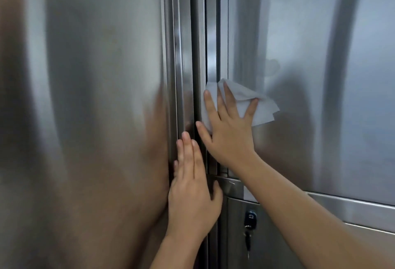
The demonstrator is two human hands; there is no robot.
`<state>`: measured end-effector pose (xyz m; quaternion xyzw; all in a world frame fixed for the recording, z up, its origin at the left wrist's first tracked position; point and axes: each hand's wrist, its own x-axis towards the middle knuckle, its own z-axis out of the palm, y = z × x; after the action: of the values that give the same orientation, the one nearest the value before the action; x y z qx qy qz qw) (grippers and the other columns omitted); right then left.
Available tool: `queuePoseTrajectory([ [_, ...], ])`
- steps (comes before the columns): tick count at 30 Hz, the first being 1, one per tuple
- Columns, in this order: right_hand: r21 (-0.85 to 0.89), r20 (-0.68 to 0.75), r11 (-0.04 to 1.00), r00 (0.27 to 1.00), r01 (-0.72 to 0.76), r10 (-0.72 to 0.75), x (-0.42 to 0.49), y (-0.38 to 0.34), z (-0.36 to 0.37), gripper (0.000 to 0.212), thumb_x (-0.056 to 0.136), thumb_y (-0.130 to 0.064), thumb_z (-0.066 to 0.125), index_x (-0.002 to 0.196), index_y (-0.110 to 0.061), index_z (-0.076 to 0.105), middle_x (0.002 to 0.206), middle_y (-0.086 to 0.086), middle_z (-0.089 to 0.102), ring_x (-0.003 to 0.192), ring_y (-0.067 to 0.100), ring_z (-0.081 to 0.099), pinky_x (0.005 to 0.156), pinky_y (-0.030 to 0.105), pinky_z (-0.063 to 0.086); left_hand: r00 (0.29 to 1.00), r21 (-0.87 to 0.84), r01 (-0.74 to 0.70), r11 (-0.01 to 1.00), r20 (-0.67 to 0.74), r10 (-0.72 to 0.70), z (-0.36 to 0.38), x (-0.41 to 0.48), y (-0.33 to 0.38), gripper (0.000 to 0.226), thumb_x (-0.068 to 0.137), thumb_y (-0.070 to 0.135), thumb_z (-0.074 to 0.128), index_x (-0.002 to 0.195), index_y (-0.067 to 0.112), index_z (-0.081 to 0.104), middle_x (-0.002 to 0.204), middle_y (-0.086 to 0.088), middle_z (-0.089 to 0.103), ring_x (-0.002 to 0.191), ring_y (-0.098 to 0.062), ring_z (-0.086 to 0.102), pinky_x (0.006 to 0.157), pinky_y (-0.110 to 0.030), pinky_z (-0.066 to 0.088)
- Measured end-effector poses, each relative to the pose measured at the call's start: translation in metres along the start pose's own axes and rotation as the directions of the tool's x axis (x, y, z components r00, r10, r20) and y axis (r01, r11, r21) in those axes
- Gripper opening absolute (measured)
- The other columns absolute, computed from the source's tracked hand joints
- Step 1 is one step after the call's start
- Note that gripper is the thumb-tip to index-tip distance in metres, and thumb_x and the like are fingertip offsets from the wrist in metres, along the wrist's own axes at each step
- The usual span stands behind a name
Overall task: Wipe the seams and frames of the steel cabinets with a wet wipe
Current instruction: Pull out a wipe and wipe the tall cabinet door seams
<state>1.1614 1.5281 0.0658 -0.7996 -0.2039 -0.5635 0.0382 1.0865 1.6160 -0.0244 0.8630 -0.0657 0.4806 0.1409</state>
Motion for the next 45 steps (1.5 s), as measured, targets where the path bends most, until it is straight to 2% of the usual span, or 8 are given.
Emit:
queuePoseTrajectory([
  [7,0.014,0.237,1.000,0.971,0.025,-0.028,-0.087,-0.010,0.020,0.068,0.089,-0.047,0.022,0.145,-0.009,0.024,0.144,0.016,0.042,0.128,0.027,0.046,0.098,0.066,0.007,1.000,-0.138,0.026,0.990,0.019,-0.024,-0.005,-0.007,0.003,0.087,0.075,0.001,0.050,0.147,0.006,0.001,0.155,0.001,-0.016,0.143,-0.014,-0.008,0.109,-0.042,0.032],
  [17,0.063,0.313,0.995,0.948,-0.075,0.052,-0.121,-0.023,0.020,0.082,0.084,-0.045,0.029,0.148,-0.005,-0.003,0.148,0.016,0.034,0.126,0.027,0.047,0.097,0.069,0.014,0.992,-0.188,0.077,0.979,0.109,-0.057,-0.019,-0.008,0.008,0.088,0.081,-0.004,0.043,0.140,0.019,-0.018,0.144,0.011,-0.037,0.135,-0.002,-0.029,0.115,-0.025,0.000],
  [21,0.183,0.294,0.971,0.951,-0.152,0.093,-0.125,-0.024,0.007,0.079,0.085,-0.043,0.033,0.149,-0.005,0.005,0.150,0.017,0.027,0.142,0.023,0.014,0.098,0.061,0.030,0.989,-0.223,0.091,0.971,0.131,-0.063,-0.024,-0.009,0.010,0.087,0.085,-0.001,0.042,0.135,0.025,-0.025,0.140,0.013,-0.043,0.131,0.001,-0.035,0.110,-0.018,-0.012],
  [24,0.397,0.260,0.903,0.964,-0.164,0.061,-0.125,-0.016,-0.010,0.074,0.093,-0.053,0.025,0.148,-0.022,-0.013,0.155,0.006,-0.001,0.143,0.013,-0.016,0.108,0.048,0.002,0.989,-0.259,0.090,0.962,0.135,-0.056,-0.027,-0.008,0.010,0.088,0.086,-0.001,0.042,0.133,0.028,-0.025,0.140,0.018,-0.042,0.129,0.006,-0.035,0.104,-0.013,-0.019],
  [28,0.736,0.272,0.620,0.957,-0.273,0.099,-0.108,-0.003,-0.053,0.071,0.086,-0.070,0.025,0.141,-0.043,-0.010,0.153,-0.021,0.005,0.142,0.001,-0.005,0.114,0.036,-0.003,0.987,-0.378,0.128,0.917,0.135,-0.082,-0.034,-0.006,0.018,0.082,0.089,-0.005,0.038,0.135,0.035,-0.017,0.139,0.031,-0.032,0.129,0.015,-0.027,0.101,-0.005,-0.018],
  [35,0.792,0.505,-0.485,0.845,-0.372,0.177,-0.085,0.024,-0.101,0.086,0.048,-0.048,0.086,0.125,-0.026,0.053,0.115,-0.006,0.067,0.107,0.011,0.062,0.080,0.024,0.052,0.979,-0.661,0.202,0.723,0.135,-0.150,-0.046,0.006,0.038,0.050,0.097,0.032,0.042,0.139,0.041,0.017,0.148,0.029,0.016,0.134,0.016,0.008,0.114,-0.018,0.011],
  [40,0.626,0.643,-0.650,0.756,-0.431,0.118,-0.085,0.036,-0.104,0.072,0.045,-0.010,0.081,0.114,-0.008,0.060,0.106,0.013,0.069,0.095,0.026,0.068,0.068,0.033,0.056,0.926,-0.864,0.377,0.335,0.340,-0.164,-0.057,0.014,0.048,0.052,0.079,0.051,0.057,0.126,0.039,0.039,0.114,0.024,0.060,0.105,0.014,0.054,0.084,-0.007,0.043],
  [45,0.501,0.729,-0.665,0.684,-0.554,-0.020,-0.081,0.043,-0.108,0.079,0.049,-0.019,0.086,0.120,-0.006,0.057,0.117,0.019,0.064,0.103,0.033,0.064,0.076,0.043,0.057,0.916,-0.880,0.400,0.256,0.373,-0.146,-0.062,0.014,0.050,0.047,0.069,0.031,0.061,0.115,0.027,0.052,0.101,0.012,0.070,0.096,0.001,0.063,0.074,-0.010,0.048],
])
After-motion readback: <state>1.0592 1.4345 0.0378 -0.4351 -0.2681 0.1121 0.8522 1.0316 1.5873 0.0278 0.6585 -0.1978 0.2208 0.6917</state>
